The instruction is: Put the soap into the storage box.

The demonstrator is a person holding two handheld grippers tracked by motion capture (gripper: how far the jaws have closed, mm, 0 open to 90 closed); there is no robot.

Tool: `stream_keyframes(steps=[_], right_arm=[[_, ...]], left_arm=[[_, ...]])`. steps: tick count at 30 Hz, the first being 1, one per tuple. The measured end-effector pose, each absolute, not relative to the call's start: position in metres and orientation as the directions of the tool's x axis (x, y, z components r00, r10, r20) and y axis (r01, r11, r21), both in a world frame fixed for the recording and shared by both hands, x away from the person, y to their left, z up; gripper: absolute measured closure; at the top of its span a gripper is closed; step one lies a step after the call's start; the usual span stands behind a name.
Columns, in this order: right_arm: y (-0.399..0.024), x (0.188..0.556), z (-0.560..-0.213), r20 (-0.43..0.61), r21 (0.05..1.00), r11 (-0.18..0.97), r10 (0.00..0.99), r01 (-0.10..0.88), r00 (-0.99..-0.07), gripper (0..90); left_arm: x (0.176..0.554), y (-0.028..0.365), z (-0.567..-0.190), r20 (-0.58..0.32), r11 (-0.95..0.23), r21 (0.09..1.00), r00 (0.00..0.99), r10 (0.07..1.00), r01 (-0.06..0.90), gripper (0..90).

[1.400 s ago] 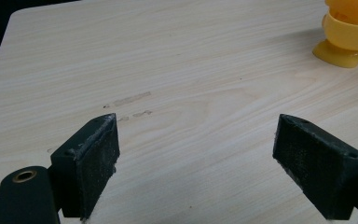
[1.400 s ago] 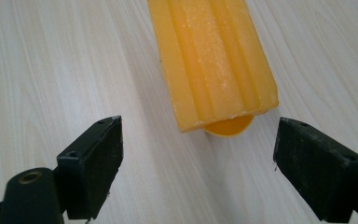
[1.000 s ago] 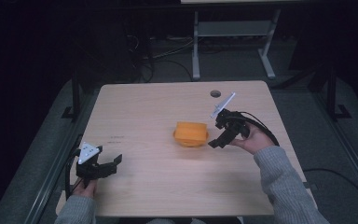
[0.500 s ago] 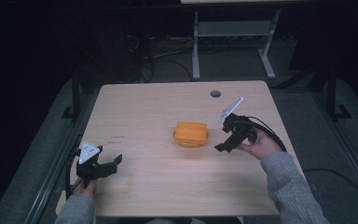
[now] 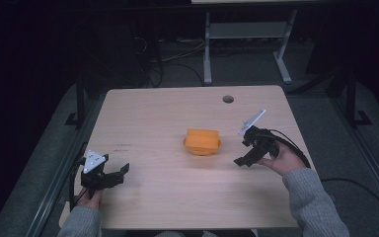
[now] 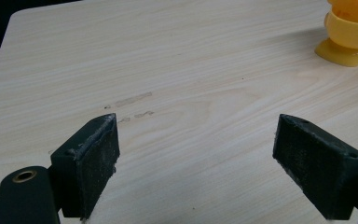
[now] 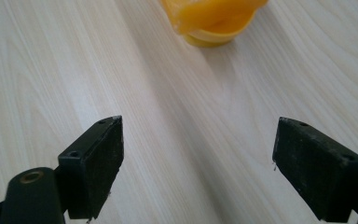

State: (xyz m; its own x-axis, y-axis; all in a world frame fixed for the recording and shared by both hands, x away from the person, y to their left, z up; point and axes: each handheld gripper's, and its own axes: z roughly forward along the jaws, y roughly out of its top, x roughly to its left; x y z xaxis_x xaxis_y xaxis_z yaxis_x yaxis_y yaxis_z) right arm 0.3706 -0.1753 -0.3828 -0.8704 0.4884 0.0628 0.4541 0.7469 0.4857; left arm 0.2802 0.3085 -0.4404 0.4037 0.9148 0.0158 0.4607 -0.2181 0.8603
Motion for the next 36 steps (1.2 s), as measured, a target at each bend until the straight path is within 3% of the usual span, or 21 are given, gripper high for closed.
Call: stream_keyframes(steps=[36], right_arm=[[-0.228,0.337,-0.419,0.111,0.495,0.668,0.585,0.555,-0.803,15.5]], left_arm=[[0.28,0.309,-0.441,0.012,-0.215,0.859,0.401,0.916,0.465,13.6]])
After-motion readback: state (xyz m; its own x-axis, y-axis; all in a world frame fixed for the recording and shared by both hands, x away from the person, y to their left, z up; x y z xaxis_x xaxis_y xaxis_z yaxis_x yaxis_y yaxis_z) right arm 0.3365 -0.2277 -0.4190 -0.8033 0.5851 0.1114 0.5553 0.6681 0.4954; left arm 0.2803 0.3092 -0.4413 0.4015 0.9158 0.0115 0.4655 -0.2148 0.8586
